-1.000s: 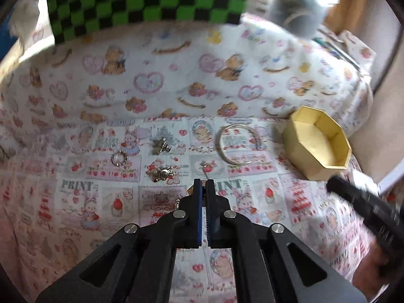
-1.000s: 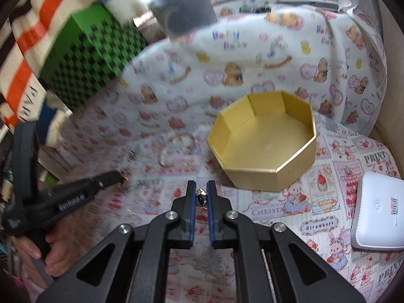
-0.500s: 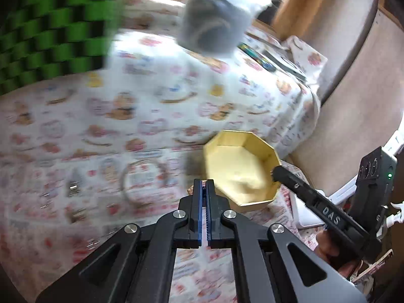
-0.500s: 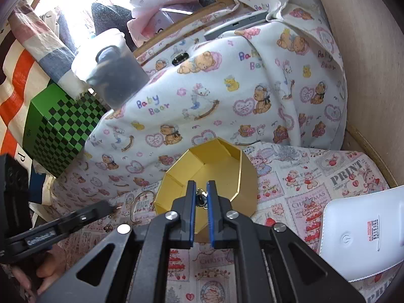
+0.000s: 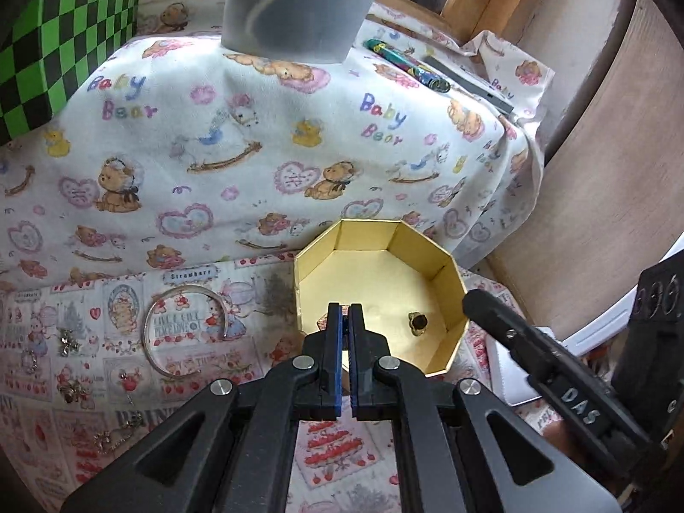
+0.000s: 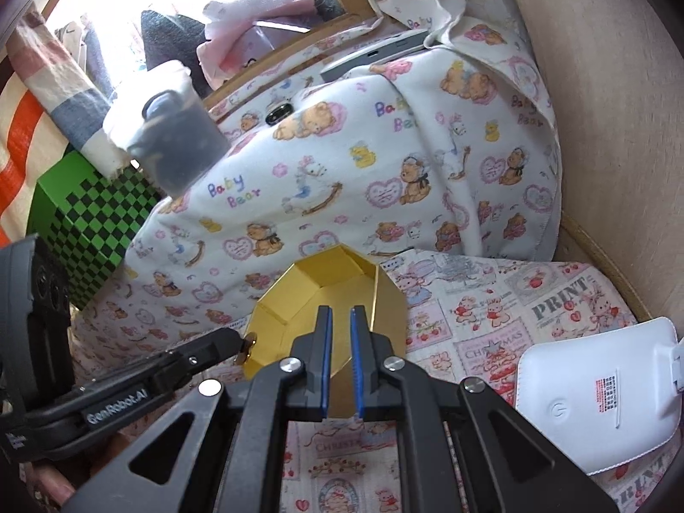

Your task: Organize jewelry

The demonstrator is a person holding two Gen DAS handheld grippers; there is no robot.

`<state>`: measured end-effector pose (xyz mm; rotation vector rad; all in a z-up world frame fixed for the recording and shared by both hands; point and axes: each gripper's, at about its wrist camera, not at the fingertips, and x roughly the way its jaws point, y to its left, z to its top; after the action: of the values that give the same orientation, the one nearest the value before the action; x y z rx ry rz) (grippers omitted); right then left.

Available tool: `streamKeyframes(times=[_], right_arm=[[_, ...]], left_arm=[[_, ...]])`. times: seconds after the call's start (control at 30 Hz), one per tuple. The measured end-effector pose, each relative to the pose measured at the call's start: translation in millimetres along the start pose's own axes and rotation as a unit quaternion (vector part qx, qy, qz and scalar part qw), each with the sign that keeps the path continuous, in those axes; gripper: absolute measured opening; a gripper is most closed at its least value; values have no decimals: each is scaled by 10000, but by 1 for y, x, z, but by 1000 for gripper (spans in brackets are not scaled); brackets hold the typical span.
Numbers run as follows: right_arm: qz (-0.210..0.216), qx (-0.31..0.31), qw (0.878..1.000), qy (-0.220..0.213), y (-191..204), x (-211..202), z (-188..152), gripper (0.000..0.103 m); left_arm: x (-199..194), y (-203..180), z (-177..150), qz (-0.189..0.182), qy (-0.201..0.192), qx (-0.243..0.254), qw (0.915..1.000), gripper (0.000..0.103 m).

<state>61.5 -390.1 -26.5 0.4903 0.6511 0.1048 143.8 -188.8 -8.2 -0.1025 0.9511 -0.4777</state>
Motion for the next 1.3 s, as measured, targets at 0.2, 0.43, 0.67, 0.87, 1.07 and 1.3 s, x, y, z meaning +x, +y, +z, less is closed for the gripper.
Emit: streamKeyframes(times=[0.2, 0.43, 0.67, 0.87, 1.07, 1.3], right_arm=[[-166, -96, 9997, -142, 2, -4, 0, 22], [-174, -90, 9996, -206, 2, -7, 1, 29], [-45, -482, 9986, -211, 22, -8, -7, 30], [87, -849, 9960, -254, 45, -15, -18, 34], [-35, -1155, 9929, -282, 61, -12, -29, 34], [-108, -1383, 9902, -165, 71, -6, -36, 46]], left_arm=[[10, -4, 1, 74, 77, 55, 9999, 2], [-13, -10, -6, 272, -186, 350, 9988, 4], [-77, -5, -27, 959, -972, 732, 9879, 18], [-111, 23, -55, 1255, -1405, 646, 9800, 18], [-122, 56, -68, 1466, -1424, 394, 9781, 21], [-116, 77, -82, 1635, -1417, 324, 9758, 29]])
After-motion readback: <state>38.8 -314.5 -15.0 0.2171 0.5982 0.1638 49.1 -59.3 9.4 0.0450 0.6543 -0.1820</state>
